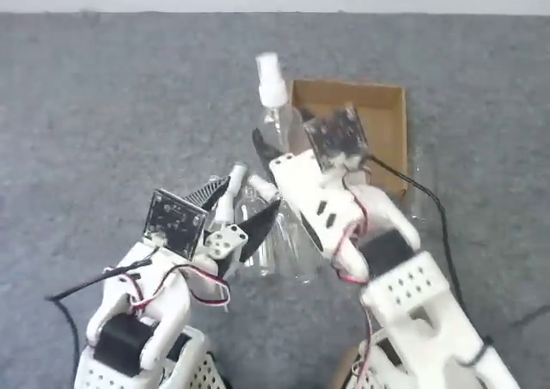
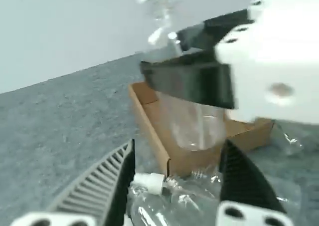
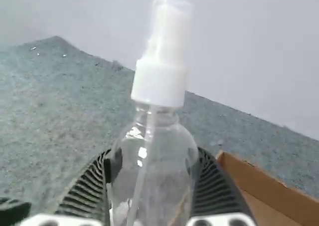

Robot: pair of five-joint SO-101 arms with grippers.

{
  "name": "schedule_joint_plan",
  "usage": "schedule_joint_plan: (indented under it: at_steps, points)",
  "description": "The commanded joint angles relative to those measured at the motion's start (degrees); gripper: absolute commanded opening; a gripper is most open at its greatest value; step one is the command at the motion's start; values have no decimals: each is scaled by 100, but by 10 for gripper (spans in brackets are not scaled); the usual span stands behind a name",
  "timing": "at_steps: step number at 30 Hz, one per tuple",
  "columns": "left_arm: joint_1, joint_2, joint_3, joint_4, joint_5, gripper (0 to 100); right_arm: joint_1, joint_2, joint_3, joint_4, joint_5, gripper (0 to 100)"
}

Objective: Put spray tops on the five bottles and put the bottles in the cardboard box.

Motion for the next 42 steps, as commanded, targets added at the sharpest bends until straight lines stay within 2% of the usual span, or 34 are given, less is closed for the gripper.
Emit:
schedule_joint_plan:
  at_steps: [1,7,13,25,28,33,38,41,42]
  points:
    - [97,-9,31,-149,-26,264,-119,532,-791,40,62,6]
    - [-158,-35,444,-571,-26,265,-567,224,-1196,1086,62,6]
    - [-290,-35,611,-809,-44,265,-611,-400,-1204,1868,62,6]
    - [-290,-35,637,-791,-53,261,-549,-655,-1240,2132,105,6]
    - [-308,-35,646,-730,-44,261,-171,-444,-1248,1692,105,6]
    - [-334,-35,646,-598,-35,243,760,576,-1248,251,105,6]
    - [-387,-35,787,-695,-70,103,1270,1921,-1459,-945,105,6]
    - [-747,-35,963,-1002,-62,5,1437,2668,-1749,-1499,105,6]
    - [-923,-35,1015,-1108,-44,9,1490,2923,-1855,-1648,105,6]
